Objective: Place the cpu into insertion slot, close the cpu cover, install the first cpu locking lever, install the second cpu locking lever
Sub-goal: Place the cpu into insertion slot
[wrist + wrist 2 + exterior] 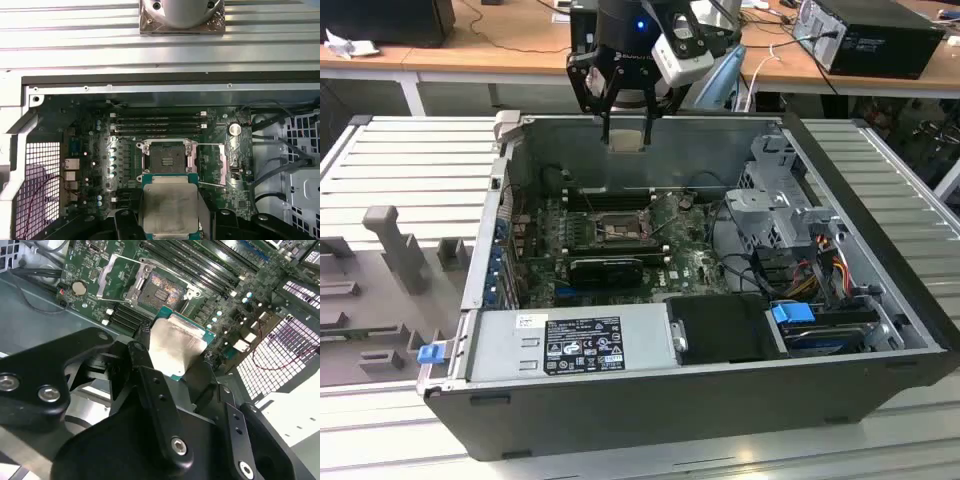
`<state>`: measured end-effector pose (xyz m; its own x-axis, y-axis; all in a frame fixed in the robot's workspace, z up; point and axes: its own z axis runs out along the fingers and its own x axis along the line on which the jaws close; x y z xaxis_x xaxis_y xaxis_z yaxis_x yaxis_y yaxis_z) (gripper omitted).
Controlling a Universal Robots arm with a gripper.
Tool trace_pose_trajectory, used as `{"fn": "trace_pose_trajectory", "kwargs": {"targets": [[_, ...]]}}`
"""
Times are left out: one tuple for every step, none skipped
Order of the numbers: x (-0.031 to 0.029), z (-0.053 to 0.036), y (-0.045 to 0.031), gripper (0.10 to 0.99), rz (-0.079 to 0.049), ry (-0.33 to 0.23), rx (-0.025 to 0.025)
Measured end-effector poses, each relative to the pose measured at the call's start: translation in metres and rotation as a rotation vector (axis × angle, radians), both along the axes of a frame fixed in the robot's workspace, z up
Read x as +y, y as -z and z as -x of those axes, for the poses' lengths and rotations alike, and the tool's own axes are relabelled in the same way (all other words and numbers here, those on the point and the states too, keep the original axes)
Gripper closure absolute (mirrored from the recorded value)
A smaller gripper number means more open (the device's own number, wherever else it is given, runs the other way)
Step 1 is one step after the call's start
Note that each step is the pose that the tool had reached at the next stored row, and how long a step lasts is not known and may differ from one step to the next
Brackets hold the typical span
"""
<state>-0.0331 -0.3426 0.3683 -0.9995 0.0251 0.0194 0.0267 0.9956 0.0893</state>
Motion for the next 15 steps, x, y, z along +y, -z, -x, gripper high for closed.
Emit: {"fn": "trace_pose_trajectory", "kwargs": {"targets": [[0.0000,-0.0001,0.0000,0.557,0.000,0.009,0.0000],[0.0000,0.0000,0.0000,0.557,0.000,0.032,-0.0001],[0.0000,0.0000,0.0000,0.557,0.000,0.045,0.0000],[0.0000,0.0000,0.0002,0.557,0.000,0.057,0.0000],[0.0000,0.0000,0.0007,0.557,0.000,0.058,0.0000],[0.0000,0.0000,0.0010,0.557,0.000,0.058,0.0000],[0.0000,0.0000,0.0016,0.557,0.000,0.058,0.0000],[0.0000,0.0000,0.0022,0.557,0.000,0.058,-0.0001],[0.0000,0.0000,0.0027,0.557,0.000,0.058,-0.0001],[0.0000,0.0000,0.0033,0.557,0.000,0.058,0.0000],[0.0000,0.0000,0.0034,0.557,0.000,0.058,0.0001],[0.0000,0.0000,0.0034,0.557,0.000,0.059,0.0001],[0.0000,0.0000,0.0036,0.557,0.000,0.062,0.0000],[0.0000,0.0000,0.0037,0.557,0.000,0.067,0.0000],[0.0000,0.0000,0.0038,0.557,0.000,0.071,0.0000]]}}
